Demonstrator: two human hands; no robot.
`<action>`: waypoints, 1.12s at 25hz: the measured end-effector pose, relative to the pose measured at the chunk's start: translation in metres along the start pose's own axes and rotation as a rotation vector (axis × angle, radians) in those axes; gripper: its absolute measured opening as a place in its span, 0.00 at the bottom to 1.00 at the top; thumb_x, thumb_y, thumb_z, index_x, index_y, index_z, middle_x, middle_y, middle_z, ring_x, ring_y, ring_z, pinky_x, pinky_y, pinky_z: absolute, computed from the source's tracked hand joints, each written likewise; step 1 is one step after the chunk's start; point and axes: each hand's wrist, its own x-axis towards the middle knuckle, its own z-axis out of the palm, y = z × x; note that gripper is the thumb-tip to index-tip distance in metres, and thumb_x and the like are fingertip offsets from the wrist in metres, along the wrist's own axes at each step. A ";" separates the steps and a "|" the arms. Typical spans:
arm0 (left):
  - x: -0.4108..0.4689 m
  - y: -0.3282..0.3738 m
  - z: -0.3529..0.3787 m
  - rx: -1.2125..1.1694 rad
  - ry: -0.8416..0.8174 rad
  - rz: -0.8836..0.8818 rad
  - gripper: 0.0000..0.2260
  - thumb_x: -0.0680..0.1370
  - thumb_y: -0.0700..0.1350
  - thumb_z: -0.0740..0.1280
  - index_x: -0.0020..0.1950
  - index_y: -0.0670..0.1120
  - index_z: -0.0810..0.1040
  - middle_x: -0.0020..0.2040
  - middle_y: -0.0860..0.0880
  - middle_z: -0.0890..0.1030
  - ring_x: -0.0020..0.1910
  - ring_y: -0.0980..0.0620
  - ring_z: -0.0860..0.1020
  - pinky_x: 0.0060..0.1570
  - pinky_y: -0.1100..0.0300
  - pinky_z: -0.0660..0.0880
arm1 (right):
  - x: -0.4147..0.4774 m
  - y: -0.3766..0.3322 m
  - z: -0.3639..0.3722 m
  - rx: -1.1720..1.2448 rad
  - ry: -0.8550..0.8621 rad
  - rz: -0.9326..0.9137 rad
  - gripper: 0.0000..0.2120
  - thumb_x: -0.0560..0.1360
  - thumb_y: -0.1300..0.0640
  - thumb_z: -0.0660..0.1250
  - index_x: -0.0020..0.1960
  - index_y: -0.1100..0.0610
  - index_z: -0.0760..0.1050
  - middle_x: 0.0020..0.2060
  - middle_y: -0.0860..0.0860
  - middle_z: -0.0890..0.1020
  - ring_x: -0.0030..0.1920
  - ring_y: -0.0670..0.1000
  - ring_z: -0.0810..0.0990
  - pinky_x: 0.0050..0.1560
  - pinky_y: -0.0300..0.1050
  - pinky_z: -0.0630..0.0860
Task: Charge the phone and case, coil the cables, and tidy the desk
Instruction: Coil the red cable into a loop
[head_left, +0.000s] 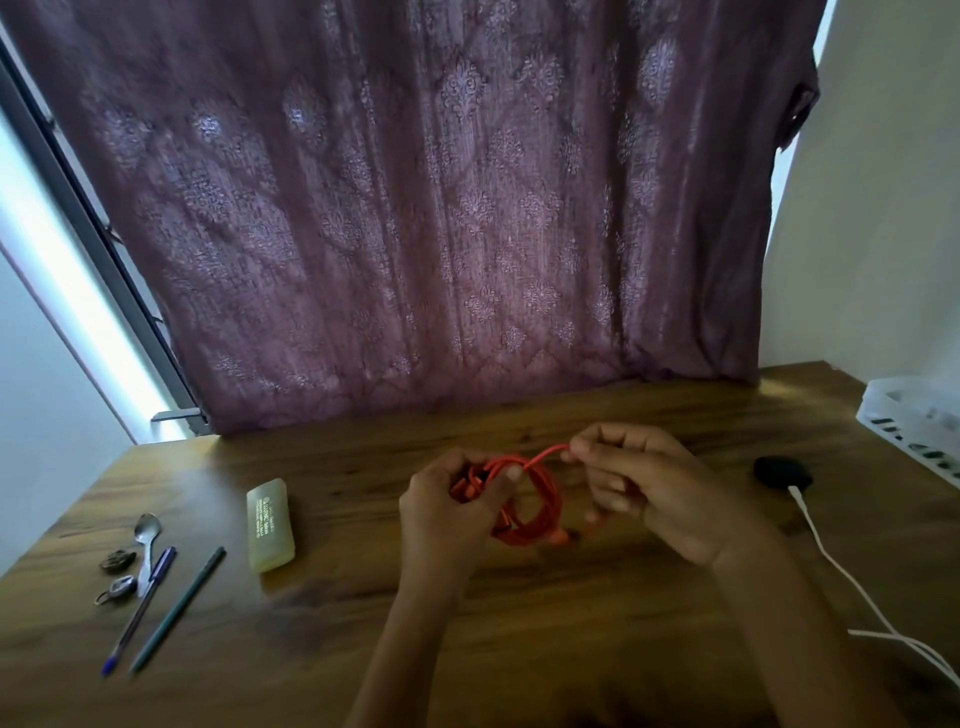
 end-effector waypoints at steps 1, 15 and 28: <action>0.000 0.000 0.000 0.025 0.011 0.011 0.04 0.68 0.44 0.75 0.39 0.51 0.82 0.36 0.51 0.83 0.36 0.55 0.81 0.39 0.60 0.78 | 0.001 0.002 0.001 0.006 0.055 -0.015 0.06 0.73 0.57 0.66 0.40 0.58 0.79 0.21 0.45 0.67 0.21 0.42 0.65 0.26 0.36 0.65; 0.001 -0.003 0.022 -0.711 -0.154 -0.488 0.08 0.65 0.41 0.70 0.42 0.40 0.79 0.33 0.45 0.82 0.33 0.51 0.80 0.30 0.60 0.79 | 0.006 0.044 0.021 -0.258 0.360 -0.066 0.07 0.74 0.61 0.68 0.44 0.52 0.83 0.39 0.48 0.85 0.43 0.43 0.83 0.40 0.30 0.76; 0.004 -0.019 0.023 -0.040 -0.081 -0.002 0.08 0.73 0.40 0.70 0.48 0.52 0.79 0.44 0.49 0.83 0.42 0.53 0.81 0.40 0.63 0.77 | -0.007 0.038 0.016 -0.060 0.389 0.033 0.10 0.73 0.62 0.69 0.52 0.52 0.78 0.43 0.49 0.85 0.43 0.43 0.83 0.37 0.31 0.76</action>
